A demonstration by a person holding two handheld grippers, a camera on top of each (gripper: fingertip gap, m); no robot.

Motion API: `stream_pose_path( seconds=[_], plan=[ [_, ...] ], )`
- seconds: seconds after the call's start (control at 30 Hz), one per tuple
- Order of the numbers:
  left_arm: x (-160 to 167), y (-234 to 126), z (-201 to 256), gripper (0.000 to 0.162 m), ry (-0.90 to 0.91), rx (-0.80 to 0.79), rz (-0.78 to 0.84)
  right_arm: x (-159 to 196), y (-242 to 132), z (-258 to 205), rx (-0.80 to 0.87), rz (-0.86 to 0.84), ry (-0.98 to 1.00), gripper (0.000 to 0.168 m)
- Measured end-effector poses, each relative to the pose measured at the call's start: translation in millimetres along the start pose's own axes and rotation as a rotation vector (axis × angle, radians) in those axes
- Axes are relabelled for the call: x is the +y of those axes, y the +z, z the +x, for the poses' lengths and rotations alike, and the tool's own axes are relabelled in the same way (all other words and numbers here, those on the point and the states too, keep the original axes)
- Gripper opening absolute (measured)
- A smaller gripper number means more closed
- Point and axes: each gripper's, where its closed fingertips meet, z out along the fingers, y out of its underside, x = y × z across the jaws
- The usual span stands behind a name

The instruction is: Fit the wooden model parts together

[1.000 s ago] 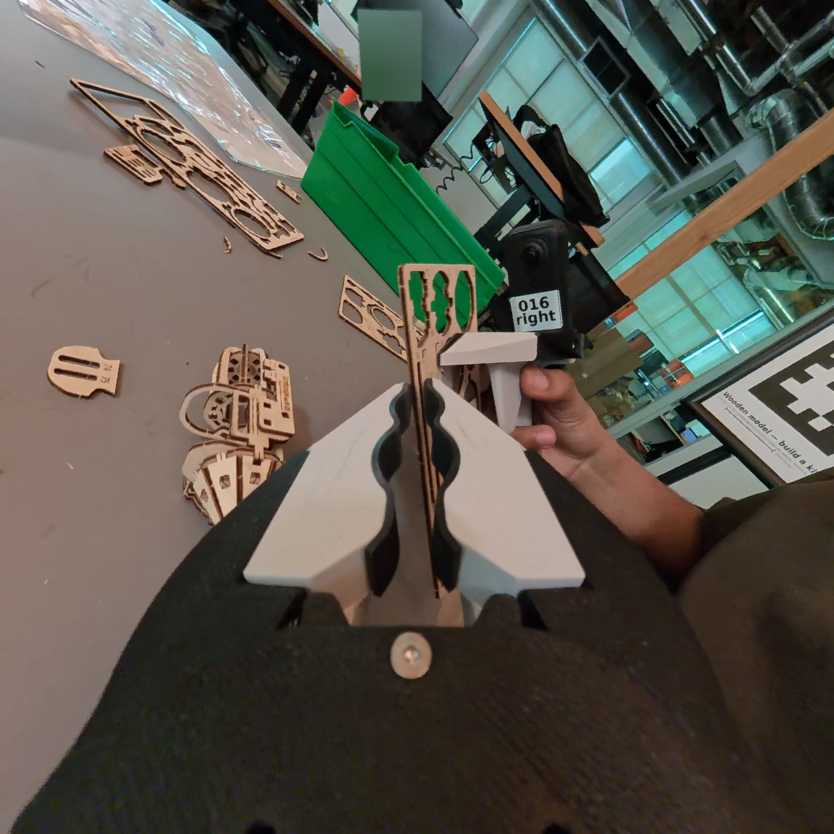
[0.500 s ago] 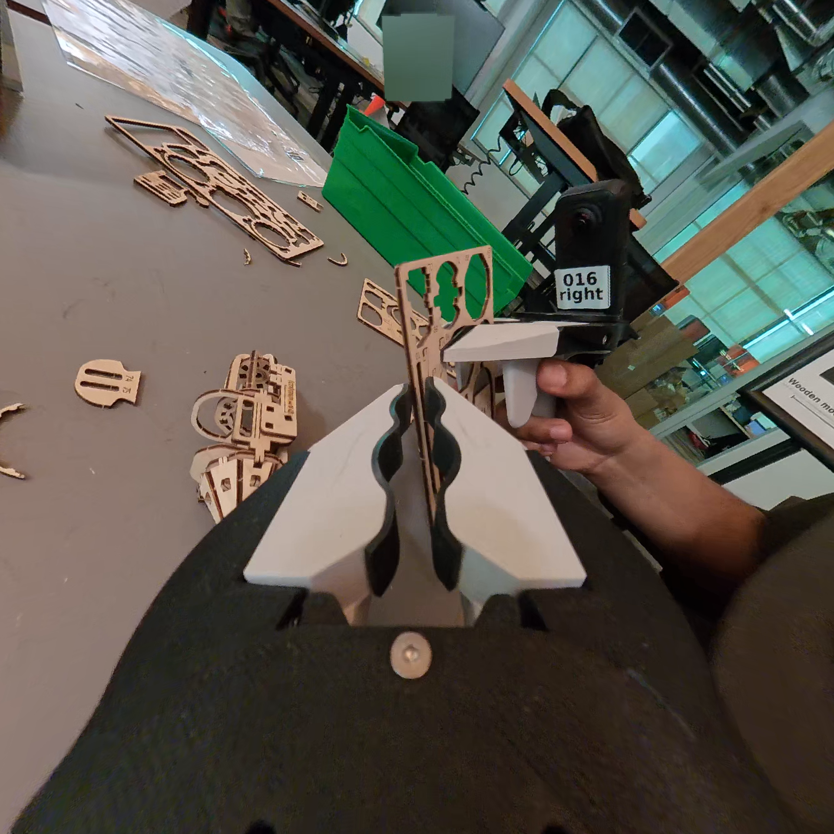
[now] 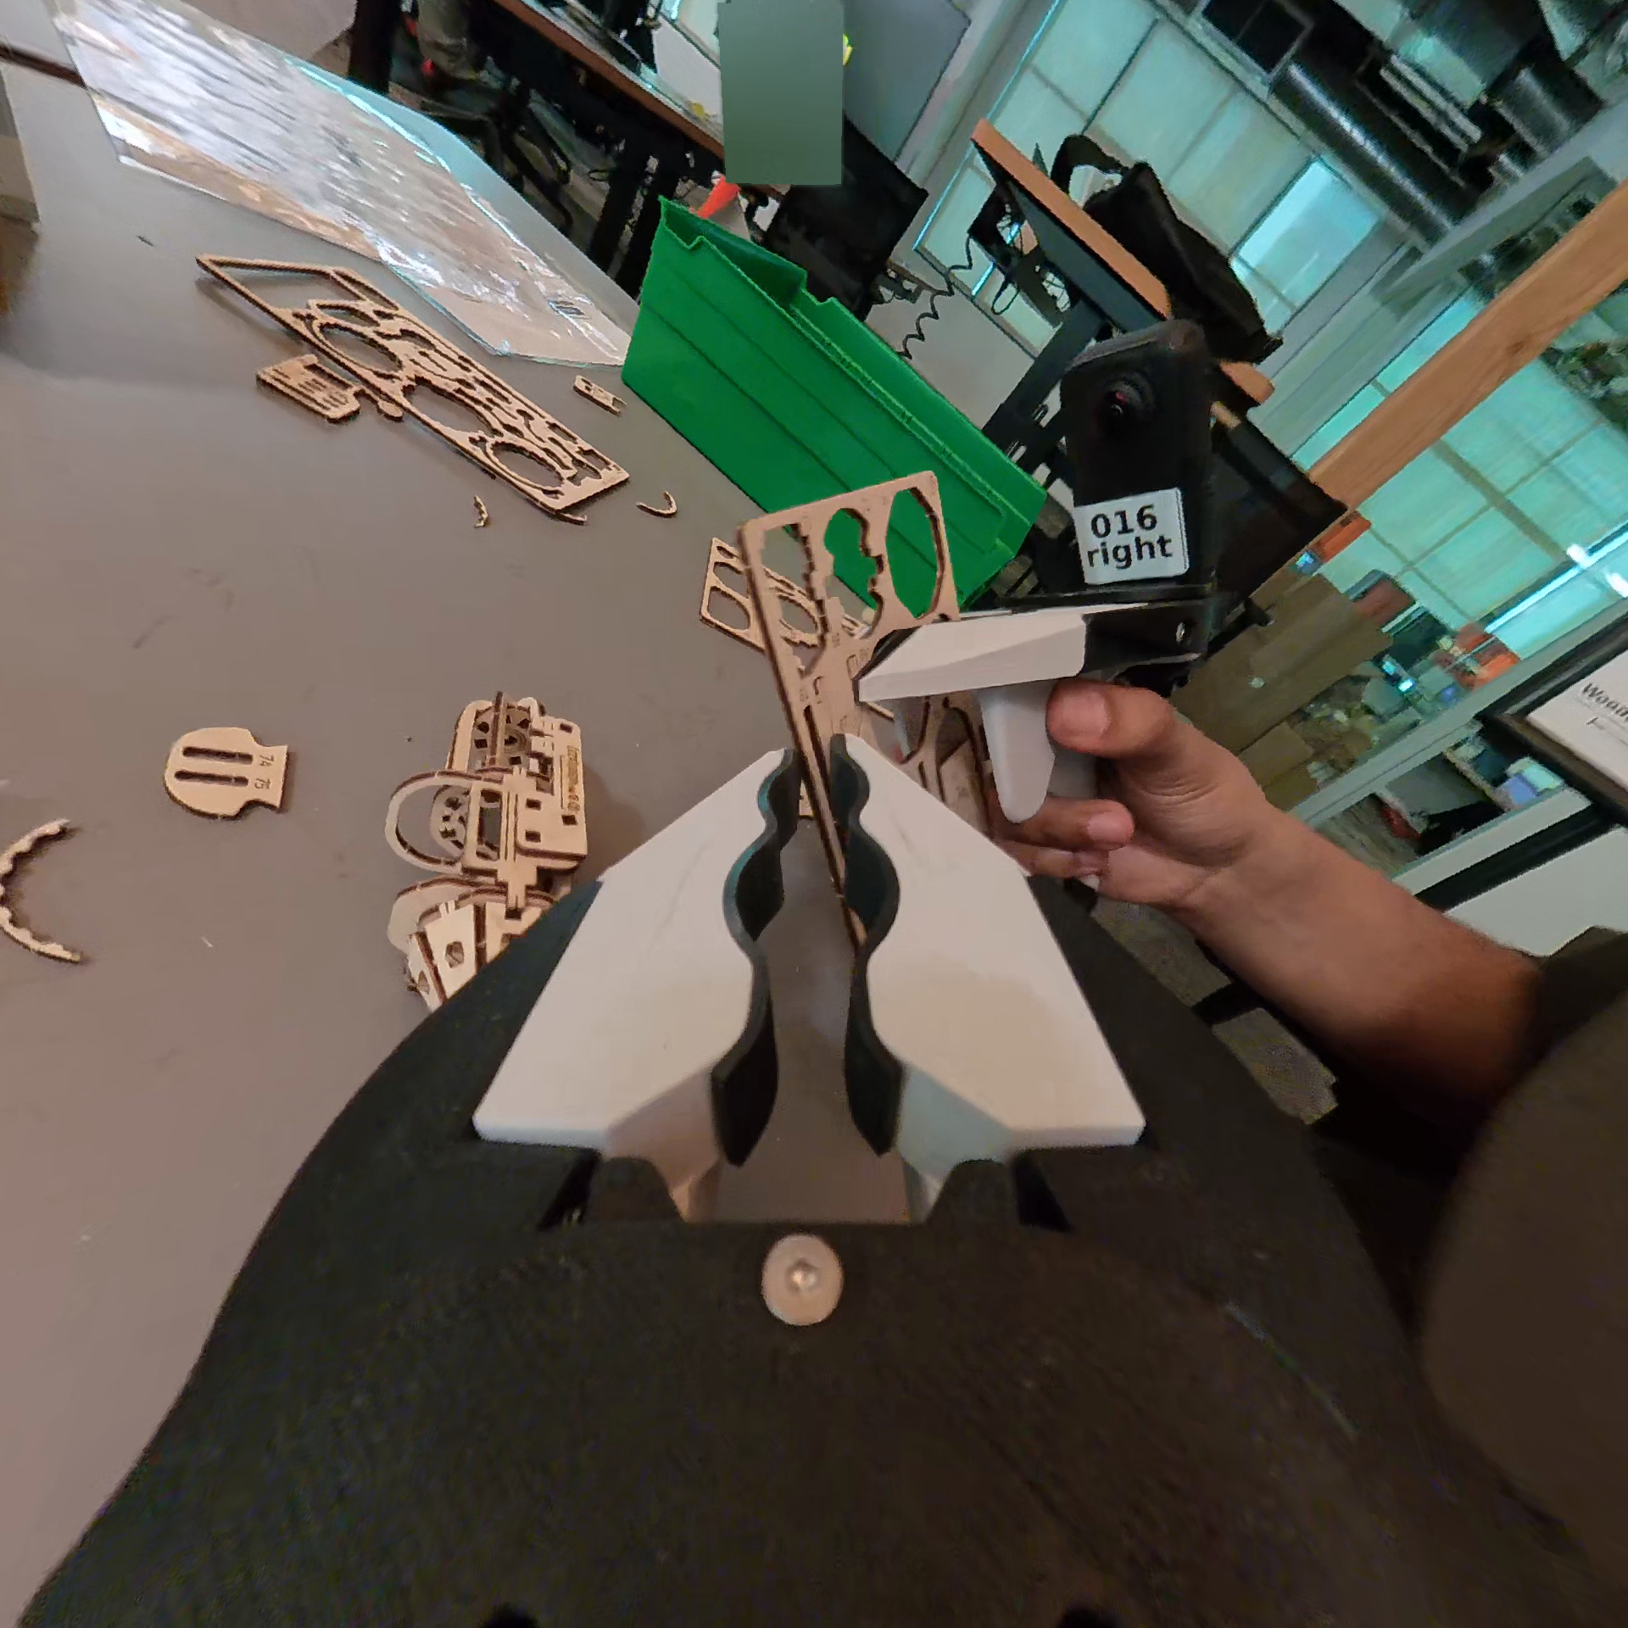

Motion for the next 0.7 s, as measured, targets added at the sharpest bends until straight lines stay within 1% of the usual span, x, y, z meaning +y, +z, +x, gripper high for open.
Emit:
stream_pose_path(
  seconds=[0.1,0.27,0.47,0.6,0.7],
  plan=[
    [1.4,0.5,-0.7,0.007,0.084,-0.016,-0.010,0.4,1.2,-2.1,0.007,-0.004,-0.023,0.004],
    [0.7,0.3,0.7,0.007,0.081,-0.009,-0.002,-0.9,1.0,-5.8,0.022,-0.010,-0.077,0.002],
    [0.9,0.0,0.1,0.008,0.084,-0.004,-0.008,-1.1,1.6,-8.0,0.027,-0.009,-0.086,0.001],
    [-7.1,-2.7,1.7,0.010,0.010,0.021,0.041,-3.0,1.8,-11.9,-0.015,0.009,-0.042,0.001],
    [-8.5,-3.1,2.1,0.016,-0.020,0.034,0.054,0.0,5.4,-14.9,-0.036,0.003,-0.025,0.001]
  ],
)
